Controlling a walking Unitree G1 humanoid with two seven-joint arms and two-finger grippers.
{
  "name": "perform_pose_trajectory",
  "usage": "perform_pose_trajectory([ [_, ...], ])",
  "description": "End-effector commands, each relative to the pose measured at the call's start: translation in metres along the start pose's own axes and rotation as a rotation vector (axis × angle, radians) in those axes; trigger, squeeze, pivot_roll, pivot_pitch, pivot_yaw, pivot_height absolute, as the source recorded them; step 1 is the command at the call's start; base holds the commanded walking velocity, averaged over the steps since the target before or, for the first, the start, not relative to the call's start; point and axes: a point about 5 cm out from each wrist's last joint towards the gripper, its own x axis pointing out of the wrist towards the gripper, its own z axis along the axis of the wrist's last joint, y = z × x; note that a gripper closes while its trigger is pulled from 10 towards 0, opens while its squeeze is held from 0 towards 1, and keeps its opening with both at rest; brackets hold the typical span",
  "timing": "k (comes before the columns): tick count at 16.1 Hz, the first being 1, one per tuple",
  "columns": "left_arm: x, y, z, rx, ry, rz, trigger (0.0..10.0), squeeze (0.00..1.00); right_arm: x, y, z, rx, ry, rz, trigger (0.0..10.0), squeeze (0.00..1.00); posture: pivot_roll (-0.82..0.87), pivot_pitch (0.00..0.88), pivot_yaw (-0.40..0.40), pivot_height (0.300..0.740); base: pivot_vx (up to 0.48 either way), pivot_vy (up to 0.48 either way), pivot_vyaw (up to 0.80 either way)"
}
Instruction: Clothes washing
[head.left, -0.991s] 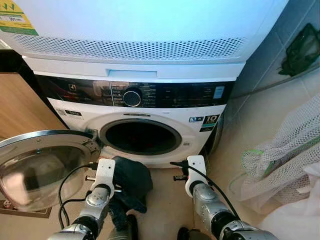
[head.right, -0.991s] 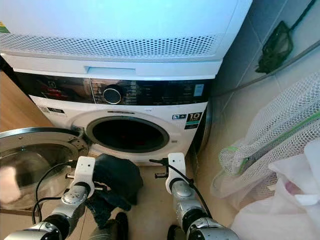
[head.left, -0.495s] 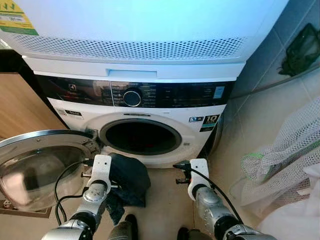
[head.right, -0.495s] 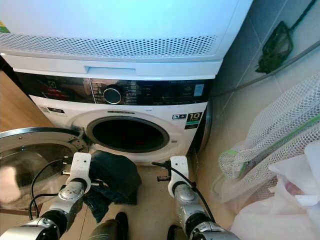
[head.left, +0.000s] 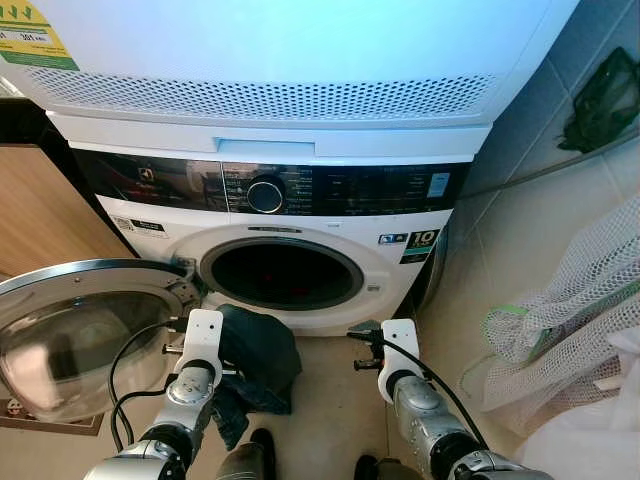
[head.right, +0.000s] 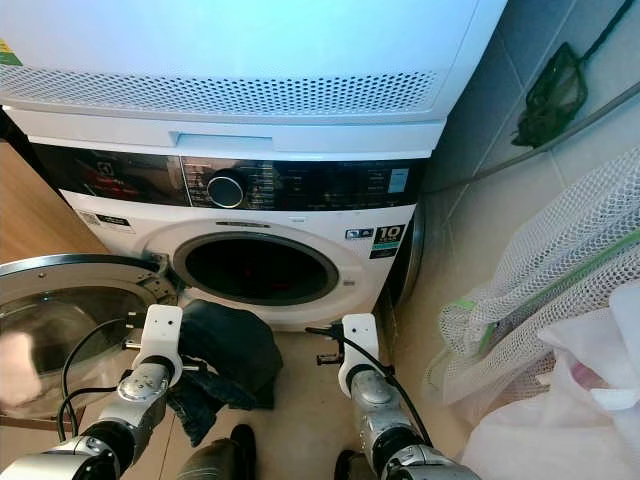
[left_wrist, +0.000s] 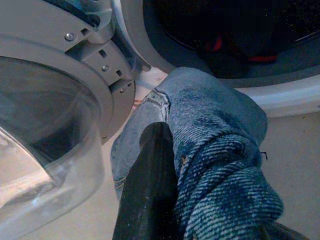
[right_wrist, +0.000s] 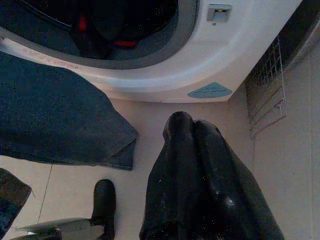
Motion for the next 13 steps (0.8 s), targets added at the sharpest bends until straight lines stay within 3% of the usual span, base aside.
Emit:
perform_pose_trajectory([
  [1, -0.0023, 0.0031, -0.0048, 0.002, 0.000, 0.016, 10.0, 0.00, -0.0015, 0.0006, -0.0073, 0.003, 0.026, -0.001, 10.0, 0.00, 0.08, 0.200, 0.010, 0.740, 0.000, 0.000, 0.00],
  [13, -0.0003, 0.0034, 0.0028, -0.008, -0.035, 0.027, 10.0, 0.00, 0.0007, 0.0063, -0.0026, -0.002, 0.048, -0.003, 10.0, 0.00, 0.08, 0.238, 0.012, 0.740, 0.000, 0.000, 0.00],
])
